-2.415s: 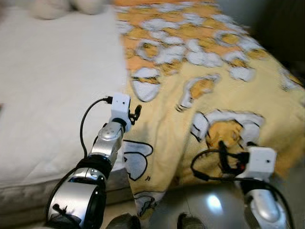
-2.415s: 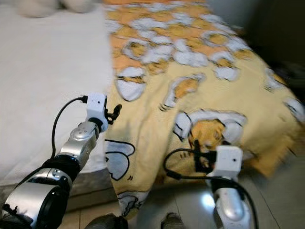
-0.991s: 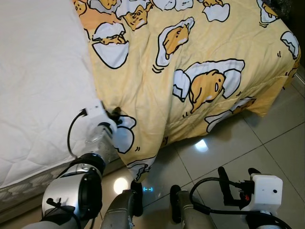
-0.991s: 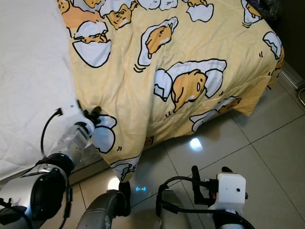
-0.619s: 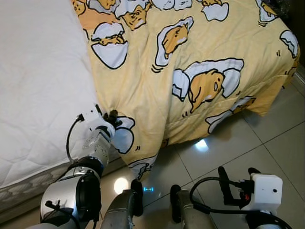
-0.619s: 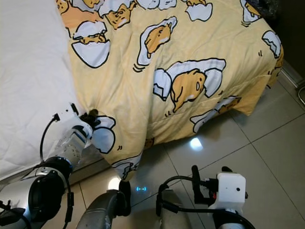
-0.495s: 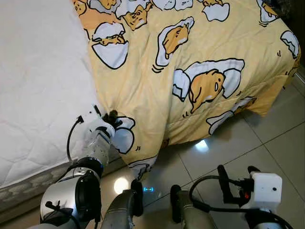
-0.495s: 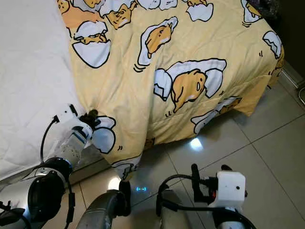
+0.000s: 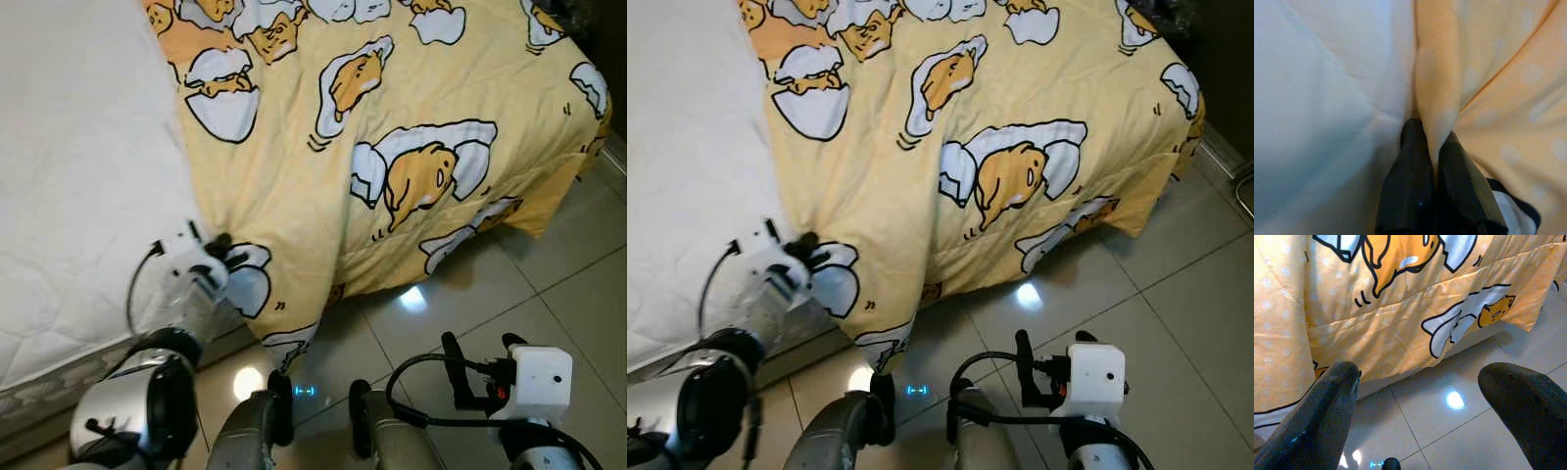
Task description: Clean up the room
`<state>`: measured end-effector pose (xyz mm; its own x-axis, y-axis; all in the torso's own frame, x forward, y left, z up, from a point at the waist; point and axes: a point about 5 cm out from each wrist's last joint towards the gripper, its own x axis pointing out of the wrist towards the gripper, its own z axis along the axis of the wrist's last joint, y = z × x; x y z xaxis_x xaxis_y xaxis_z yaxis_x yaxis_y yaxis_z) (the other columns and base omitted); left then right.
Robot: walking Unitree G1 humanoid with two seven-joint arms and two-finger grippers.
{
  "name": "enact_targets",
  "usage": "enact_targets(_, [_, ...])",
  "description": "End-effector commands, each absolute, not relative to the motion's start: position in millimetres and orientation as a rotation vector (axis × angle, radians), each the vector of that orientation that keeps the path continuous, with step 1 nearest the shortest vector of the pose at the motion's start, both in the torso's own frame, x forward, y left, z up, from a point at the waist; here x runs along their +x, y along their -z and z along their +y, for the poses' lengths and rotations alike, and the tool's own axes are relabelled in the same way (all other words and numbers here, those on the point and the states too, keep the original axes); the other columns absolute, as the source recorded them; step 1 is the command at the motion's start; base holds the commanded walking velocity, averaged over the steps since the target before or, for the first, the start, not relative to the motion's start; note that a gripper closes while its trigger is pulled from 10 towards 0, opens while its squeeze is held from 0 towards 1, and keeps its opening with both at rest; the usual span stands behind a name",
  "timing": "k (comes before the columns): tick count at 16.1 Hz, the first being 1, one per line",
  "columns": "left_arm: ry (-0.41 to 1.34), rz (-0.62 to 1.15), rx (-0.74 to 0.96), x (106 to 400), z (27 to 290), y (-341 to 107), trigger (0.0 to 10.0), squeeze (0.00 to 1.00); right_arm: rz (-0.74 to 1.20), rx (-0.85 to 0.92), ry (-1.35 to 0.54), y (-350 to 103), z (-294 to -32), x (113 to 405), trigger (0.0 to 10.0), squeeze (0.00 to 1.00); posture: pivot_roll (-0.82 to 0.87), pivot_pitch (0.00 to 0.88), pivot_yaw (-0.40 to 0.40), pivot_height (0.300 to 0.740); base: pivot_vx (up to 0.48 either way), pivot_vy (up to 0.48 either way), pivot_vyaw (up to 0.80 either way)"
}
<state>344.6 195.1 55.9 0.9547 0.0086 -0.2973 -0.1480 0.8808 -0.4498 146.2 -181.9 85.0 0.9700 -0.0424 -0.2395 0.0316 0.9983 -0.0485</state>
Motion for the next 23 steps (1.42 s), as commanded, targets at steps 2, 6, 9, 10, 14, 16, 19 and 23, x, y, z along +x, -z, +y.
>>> enact_targets(2, [-0.168, 0.344, -0.407, 331, 221, -43, 0.0, 0.0, 0.288, -0.047, 0.048, -77, -187, 141, 10.0, 0.51, -0.22, 0.305, -0.013, 0.736, 0.0, 0.0, 0.0])
enact_targets(6, [-0.253, 0.344, -0.322, 318, 256, -42, 0.0, 0.0, 0.289, -0.05, 0.042, -76, -187, 142, 10.0, 0.51, -0.21, 0.29, -0.011, 0.736, 0.0, 0.0, 0.0])
enact_targets(9, [-0.299, 0.419, -0.236, 294, 276, -24, 0.0, 0.0, 0.289, -0.052, 0.04, -75, -188, 143, 10.0, 0.51, -0.2, 0.286, -0.01, 0.736, 0.0, 0.0, 0.0])
enact_targets(10, [-0.339, 0.441, -0.203, 284, 287, -19, 0.0, 0.0, 0.289, -0.053, 0.041, -75, -189, 144, 10.0, 0.51, -0.2, 0.287, -0.012, 0.736, 0.0, 0.0, 0.0])
enact_targets(14, [-0.455, 0.446, 0.002, 269, 324, -29, 0.0, 0.0, 0.287, -0.058, 0.033, -75, -190, 146, 10.0, 0.51, -0.18, 0.293, -0.023, 0.736, 0.0, 0.0, 0.0])
enact_targets(16, [-0.422, 0.419, 0.166, 277, 325, -39, 0.0, 0.0, 0.283, -0.057, 0.026, -75, -189, 149, 10.0, 0.51, -0.18, 0.296, -0.025, 0.736, 0.0, 0.0, 0.0])
enact_targets(19, [-0.459, 0.442, 0.147, 273, 325, -35, 0.0, 0.0, 0.267, -0.048, 0.008, -77, -187, 154, 10.0, 0.53, -0.18, 0.296, -0.02, 0.736, 0.0, 0.0, 0.0])
enact_targets(23, [-0.425, 0.458, 0.087, 273, 305, -21, 0.0, 0.0, 0.251, -0.058, -0.05, -81, -183, 162, 10.0, 0.68, -0.18, 0.296, -0.021, 0.736, 0.0, 0.0, 0.6])
